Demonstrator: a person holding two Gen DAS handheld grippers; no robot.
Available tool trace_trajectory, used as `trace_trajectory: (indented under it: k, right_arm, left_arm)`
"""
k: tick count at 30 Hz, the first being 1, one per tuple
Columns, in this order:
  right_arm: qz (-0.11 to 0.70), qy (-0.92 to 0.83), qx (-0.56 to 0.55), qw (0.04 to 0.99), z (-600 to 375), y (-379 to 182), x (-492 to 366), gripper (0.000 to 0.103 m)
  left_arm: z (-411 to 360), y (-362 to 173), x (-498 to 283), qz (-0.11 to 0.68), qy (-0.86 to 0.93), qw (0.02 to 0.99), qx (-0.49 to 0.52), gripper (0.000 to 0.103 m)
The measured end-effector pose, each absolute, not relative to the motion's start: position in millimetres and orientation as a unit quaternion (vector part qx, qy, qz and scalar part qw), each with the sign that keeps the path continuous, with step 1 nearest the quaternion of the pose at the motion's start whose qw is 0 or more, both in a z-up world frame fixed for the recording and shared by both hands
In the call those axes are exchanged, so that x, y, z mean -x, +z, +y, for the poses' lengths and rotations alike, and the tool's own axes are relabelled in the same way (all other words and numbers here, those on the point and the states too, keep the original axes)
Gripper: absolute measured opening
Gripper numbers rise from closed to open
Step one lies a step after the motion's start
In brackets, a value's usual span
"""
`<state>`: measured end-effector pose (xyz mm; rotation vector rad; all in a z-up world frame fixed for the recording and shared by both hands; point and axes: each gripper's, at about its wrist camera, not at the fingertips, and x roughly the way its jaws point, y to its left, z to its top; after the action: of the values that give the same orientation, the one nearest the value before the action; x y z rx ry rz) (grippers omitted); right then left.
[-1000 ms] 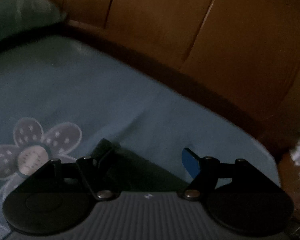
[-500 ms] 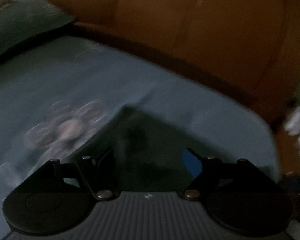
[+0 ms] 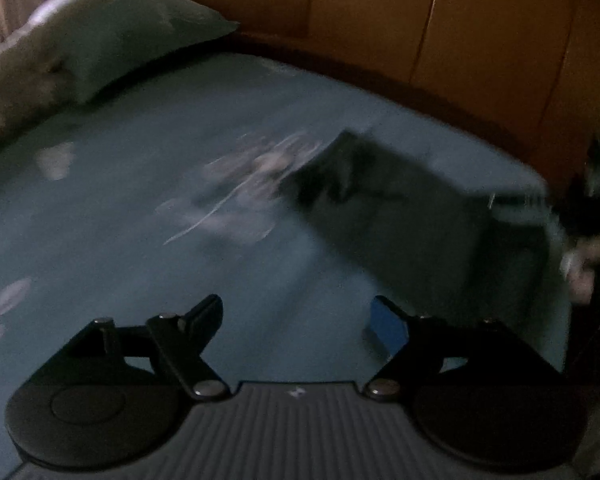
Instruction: Fold clothes
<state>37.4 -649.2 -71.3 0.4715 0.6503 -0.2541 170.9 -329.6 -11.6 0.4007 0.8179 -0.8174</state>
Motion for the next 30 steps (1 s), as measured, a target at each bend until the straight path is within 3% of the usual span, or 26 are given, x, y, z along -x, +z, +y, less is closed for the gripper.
trace_trajectory:
  k: [3,9,13,17,20,25,26,28,30]
  right_arm:
    - [0.311,-0.121,-0.26,0.906,-650.3,-61.5,-20.1,0.043]
    - [0.356,-0.001,-0.188,0.915,-572.6,-44.8,-5.9,0.046]
    - [0.412,0.066,-0.16,0.895,-522.7,-64.1,1.5,0.047]
    - [0.421,0.038,-0.159,0.892,-508.0,-64.7,16.8,0.047]
    - [0.394,0.005,-0.165,0.904,-505.0,-50.9,29.7,0.057]
    - [0.42,-0.073,-0.164,0.89,-486.6,-56.7,36.7,0.058]
    - [0.409,-0.086,-0.165,0.893,-480.4,-49.6,44.2,0.061]
    - [0.396,-0.113,-0.167,0.896,-468.5,-38.4,56.7,0.086]
    - [0.391,-0.14,-0.166,0.894,-457.1,-29.7,67.0,0.093]
  left_arm:
    - [-300.8,-16.2,-141.6,0.364,-0.356,0.833,-0.218,0.09]
    - [-272.3,-30.9,-111.4,0.378,-0.329,0.843,-0.193,0.094]
    - [-262.0,-44.1,-101.7,0.395,-0.331,0.841,-0.165,0.094]
    - [-258.2,-45.5,-93.9,0.379,-0.341,0.843,-0.169,0.094]
    - [-256.2,-42.3,-88.0,0.363,-0.366,0.842,-0.162,0.094]
    - [-251.4,-36.7,-82.9,0.328,-0.423,0.832,-0.145,0.094]
    - [-248.2,-34.7,-81.1,0.323,-0.432,0.83,-0.14,0.094]
    - [-242.2,-30.5,-78.0,0.318,-0.449,0.825,-0.13,0.094]
    - [-234.4,-25.4,-74.5,0.323,-0.459,0.82,-0.115,0.094]
